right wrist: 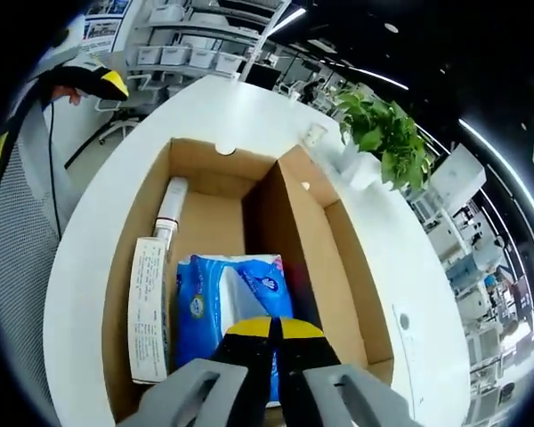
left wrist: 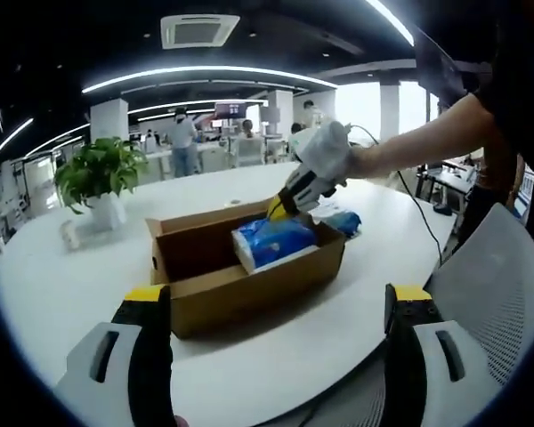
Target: Operate the shoe box by opening the lid, removing the specified soft item, and placing it in the target area until the item is outside and the box remains undamaged.
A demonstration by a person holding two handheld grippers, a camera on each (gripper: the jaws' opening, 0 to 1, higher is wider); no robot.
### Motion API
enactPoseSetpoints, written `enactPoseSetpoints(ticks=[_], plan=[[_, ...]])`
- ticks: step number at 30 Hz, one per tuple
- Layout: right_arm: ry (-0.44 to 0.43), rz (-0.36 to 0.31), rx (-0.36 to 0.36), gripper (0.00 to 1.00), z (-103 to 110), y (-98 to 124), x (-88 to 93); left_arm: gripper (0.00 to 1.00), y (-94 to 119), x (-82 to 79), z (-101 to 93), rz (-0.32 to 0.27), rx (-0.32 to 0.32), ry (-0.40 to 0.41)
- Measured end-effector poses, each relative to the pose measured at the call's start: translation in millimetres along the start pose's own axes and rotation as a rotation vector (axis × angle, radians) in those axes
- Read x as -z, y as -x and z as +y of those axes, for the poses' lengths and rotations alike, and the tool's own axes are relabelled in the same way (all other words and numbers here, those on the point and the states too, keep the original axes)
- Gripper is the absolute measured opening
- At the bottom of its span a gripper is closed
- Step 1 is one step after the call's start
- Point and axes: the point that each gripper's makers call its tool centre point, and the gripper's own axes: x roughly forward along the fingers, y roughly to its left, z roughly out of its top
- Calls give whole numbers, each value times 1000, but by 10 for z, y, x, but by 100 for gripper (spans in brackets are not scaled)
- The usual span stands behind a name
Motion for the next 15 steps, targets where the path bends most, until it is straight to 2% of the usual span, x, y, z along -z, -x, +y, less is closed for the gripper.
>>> enactPoseSetpoints(ticks=[15], plan=[[35, -63, 49, 0, -143, 246, -336, 99, -8, 4, -7, 1, 5, -8]])
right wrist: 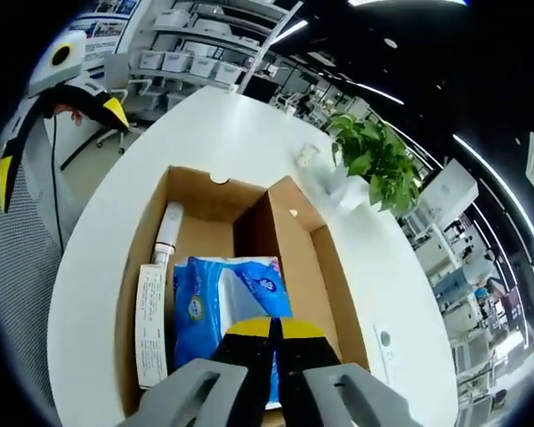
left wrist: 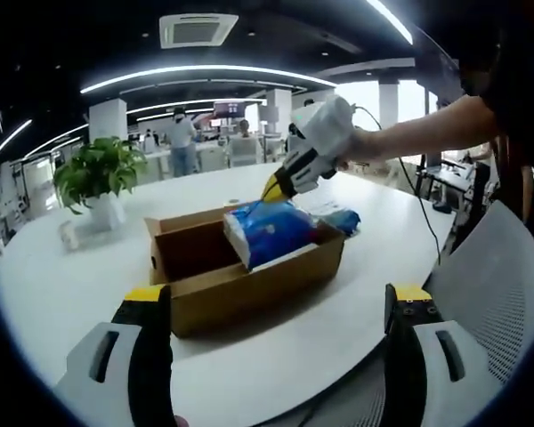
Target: Operate the shoe box by opening the lid, removing the specified soft item, and placing it in the target area until the item is outside and the box remains undamaged.
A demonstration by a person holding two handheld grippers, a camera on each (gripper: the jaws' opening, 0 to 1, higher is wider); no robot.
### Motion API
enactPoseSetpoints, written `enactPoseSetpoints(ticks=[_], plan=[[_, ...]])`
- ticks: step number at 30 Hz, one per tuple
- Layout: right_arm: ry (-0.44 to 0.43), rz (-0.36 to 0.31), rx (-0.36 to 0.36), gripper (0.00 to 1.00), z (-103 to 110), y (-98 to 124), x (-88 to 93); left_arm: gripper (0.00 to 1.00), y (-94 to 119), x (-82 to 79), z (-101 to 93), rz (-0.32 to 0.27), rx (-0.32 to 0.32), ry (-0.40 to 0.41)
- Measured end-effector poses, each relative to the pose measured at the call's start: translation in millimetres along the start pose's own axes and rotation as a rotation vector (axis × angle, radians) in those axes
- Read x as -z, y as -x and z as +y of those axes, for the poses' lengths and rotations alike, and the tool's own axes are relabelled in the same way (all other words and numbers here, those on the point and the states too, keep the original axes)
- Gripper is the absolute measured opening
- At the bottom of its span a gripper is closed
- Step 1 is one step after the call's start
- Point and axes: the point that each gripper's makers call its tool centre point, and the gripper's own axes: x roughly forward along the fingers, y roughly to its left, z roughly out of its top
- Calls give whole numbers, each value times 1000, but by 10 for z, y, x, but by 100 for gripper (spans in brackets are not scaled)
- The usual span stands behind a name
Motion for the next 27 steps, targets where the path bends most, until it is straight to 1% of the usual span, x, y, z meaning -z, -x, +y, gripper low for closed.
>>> enactPoseSetpoints(ticks=[4, 9, 20, 27], plan=[[5, -23, 15, 0, -59, 94, -107, 99, 1, 0, -13, 1, 7, -1], [16, -48, 36, 0, -119, 192, -197, 99, 0, 8, -20, 6, 12, -3], [36, -79, 76, 0, -271, 455, -293, 99, -1, 25, -40, 15, 22, -6], [47, -86, 94, 0, -335, 618, -271, 99, -5, 42, -53, 23, 29, -11]])
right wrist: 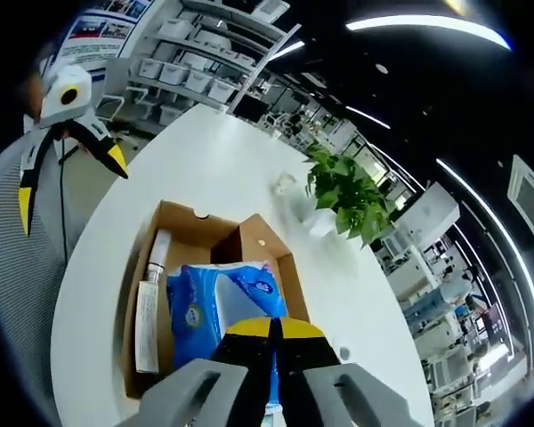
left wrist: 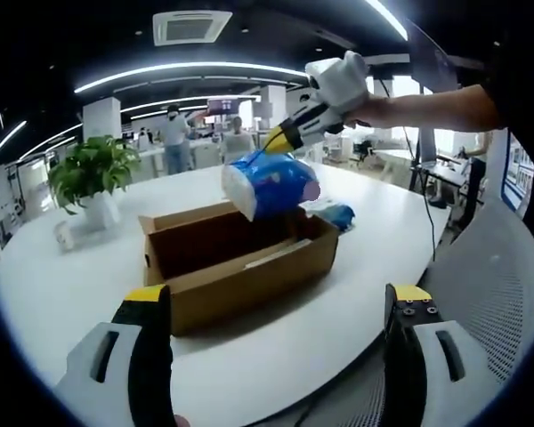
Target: Operate the shoe box by opening the lid, removing the specified soft item, and placing it in the target area until the item is outside and the box remains undamaged.
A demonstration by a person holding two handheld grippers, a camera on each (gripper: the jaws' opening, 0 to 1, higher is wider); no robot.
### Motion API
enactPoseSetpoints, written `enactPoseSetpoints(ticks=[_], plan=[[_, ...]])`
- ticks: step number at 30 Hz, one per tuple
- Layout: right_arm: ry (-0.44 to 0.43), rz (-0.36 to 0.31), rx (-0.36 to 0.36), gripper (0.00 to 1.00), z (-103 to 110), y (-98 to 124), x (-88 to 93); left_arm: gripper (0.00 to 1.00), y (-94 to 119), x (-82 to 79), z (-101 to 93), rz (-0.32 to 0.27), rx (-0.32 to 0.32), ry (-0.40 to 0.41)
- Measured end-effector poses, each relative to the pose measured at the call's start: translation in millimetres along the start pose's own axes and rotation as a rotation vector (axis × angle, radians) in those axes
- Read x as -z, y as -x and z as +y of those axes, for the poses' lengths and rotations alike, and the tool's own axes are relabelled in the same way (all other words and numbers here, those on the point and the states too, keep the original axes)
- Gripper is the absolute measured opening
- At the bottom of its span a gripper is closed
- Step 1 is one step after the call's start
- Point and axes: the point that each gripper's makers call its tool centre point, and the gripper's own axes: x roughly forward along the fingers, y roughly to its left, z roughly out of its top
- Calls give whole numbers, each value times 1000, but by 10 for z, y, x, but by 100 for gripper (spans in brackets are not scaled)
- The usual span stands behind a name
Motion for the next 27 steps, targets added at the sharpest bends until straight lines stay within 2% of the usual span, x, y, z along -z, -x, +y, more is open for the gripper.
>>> enactPoseSetpoints(ticks=[13, 27], plan=[[19, 5, 39, 0, -123, 288, 103, 99, -11, 21, -32, 12, 13, -9], [3, 31, 91, 0, -266, 586, 430, 99, -11, 16, -51, 15, 19, -11]])
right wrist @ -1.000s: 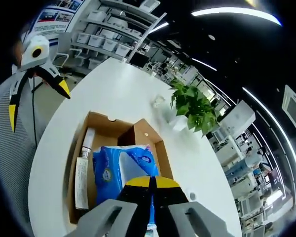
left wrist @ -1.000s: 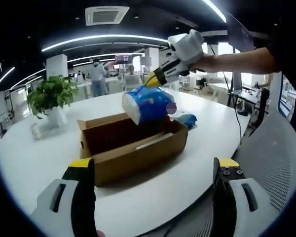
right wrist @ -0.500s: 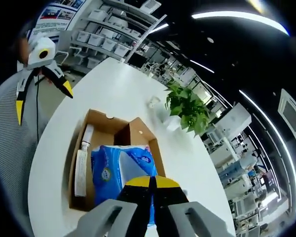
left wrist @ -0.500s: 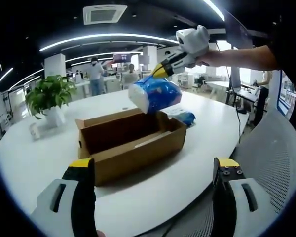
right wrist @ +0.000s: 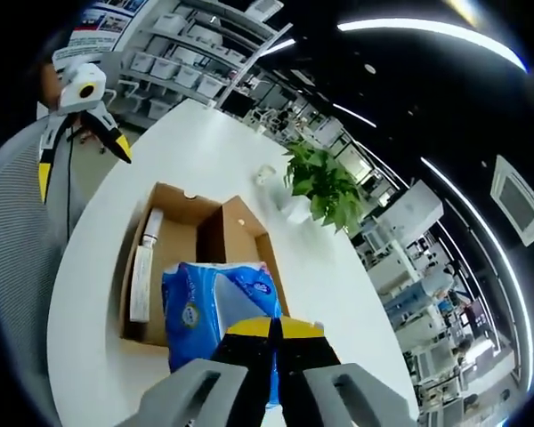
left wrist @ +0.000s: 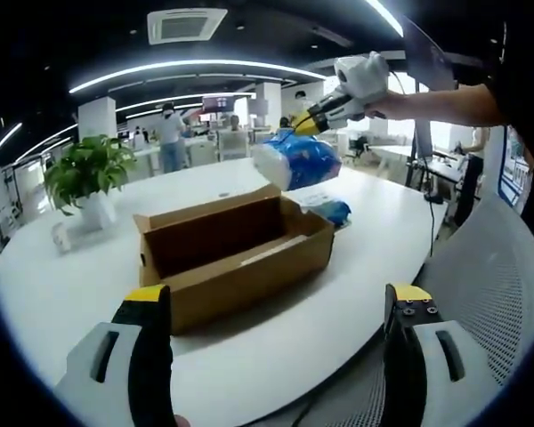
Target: Operate the shoe box by opening the lid, removing the specified soft item, and placing it in the target area until the item is outside and the box remains undamaged.
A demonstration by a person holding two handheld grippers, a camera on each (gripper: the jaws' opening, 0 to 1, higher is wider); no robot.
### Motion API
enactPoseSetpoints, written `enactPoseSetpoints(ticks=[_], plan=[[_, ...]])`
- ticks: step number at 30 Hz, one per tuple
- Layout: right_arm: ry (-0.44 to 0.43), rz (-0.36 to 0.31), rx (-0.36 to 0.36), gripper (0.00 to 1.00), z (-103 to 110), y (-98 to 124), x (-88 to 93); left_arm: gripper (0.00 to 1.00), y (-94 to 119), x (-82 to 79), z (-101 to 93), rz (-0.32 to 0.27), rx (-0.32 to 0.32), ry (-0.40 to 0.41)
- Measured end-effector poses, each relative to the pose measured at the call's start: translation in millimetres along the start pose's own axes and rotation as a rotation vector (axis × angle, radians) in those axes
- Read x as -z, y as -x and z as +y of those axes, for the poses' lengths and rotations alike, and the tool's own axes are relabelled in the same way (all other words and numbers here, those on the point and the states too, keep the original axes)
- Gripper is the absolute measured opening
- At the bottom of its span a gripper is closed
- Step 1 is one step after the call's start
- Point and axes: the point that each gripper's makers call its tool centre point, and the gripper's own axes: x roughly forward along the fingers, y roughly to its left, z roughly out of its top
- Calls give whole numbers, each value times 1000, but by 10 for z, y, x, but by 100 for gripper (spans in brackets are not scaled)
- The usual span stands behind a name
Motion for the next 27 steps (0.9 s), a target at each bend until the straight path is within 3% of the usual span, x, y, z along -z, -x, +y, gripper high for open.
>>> enactPoseSetpoints(ticks=[27], plan=[[-69, 137, 88, 0, -199, 565, 919, 99, -7, 33, 6, 16, 0, -13]])
